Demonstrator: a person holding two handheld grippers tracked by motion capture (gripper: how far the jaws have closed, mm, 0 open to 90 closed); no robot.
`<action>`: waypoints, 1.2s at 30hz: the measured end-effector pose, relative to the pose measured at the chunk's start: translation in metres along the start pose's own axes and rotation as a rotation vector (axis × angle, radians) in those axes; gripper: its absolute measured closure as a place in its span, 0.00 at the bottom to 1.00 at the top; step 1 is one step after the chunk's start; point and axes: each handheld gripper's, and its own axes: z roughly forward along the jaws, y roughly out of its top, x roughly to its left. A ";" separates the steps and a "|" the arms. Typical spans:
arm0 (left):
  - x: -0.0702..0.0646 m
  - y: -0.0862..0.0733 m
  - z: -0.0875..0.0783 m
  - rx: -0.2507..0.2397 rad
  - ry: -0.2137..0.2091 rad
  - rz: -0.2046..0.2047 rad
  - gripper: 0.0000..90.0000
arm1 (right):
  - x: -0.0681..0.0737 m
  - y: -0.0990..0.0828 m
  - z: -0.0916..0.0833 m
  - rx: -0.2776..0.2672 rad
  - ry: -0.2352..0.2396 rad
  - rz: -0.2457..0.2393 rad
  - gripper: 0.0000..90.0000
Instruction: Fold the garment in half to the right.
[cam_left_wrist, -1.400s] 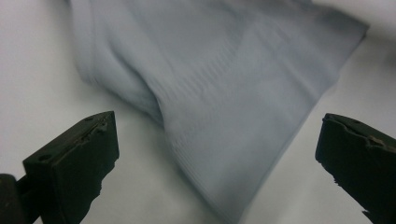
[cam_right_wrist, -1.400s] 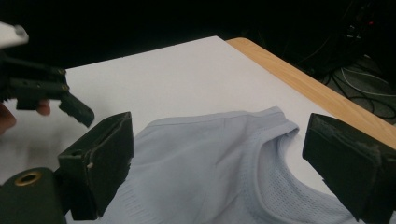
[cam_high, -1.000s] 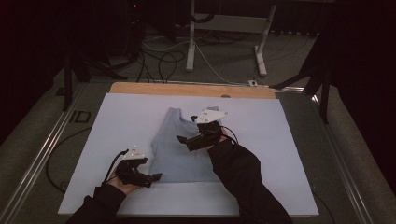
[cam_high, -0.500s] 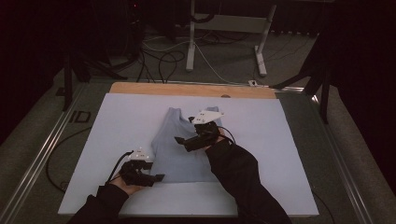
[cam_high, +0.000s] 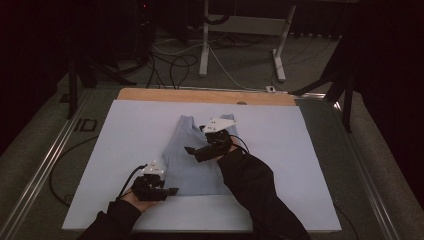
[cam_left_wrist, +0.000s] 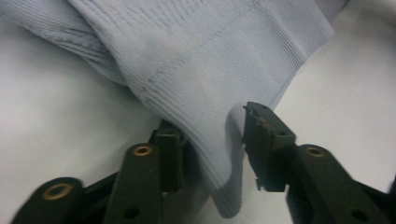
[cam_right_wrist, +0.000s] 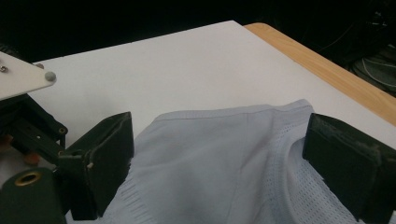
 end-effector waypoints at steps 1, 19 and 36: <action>-0.001 0.000 0.000 0.004 0.003 0.009 0.76 | 0.000 0.000 0.001 -0.001 0.001 0.004 0.10; -0.010 0.002 -0.002 0.004 0.009 0.039 0.96 | -0.014 0.020 0.040 0.026 0.014 0.015 0.14; -0.009 0.002 -0.006 -0.033 0.003 0.003 0.96 | -0.048 0.039 0.090 0.084 -0.036 0.074 0.13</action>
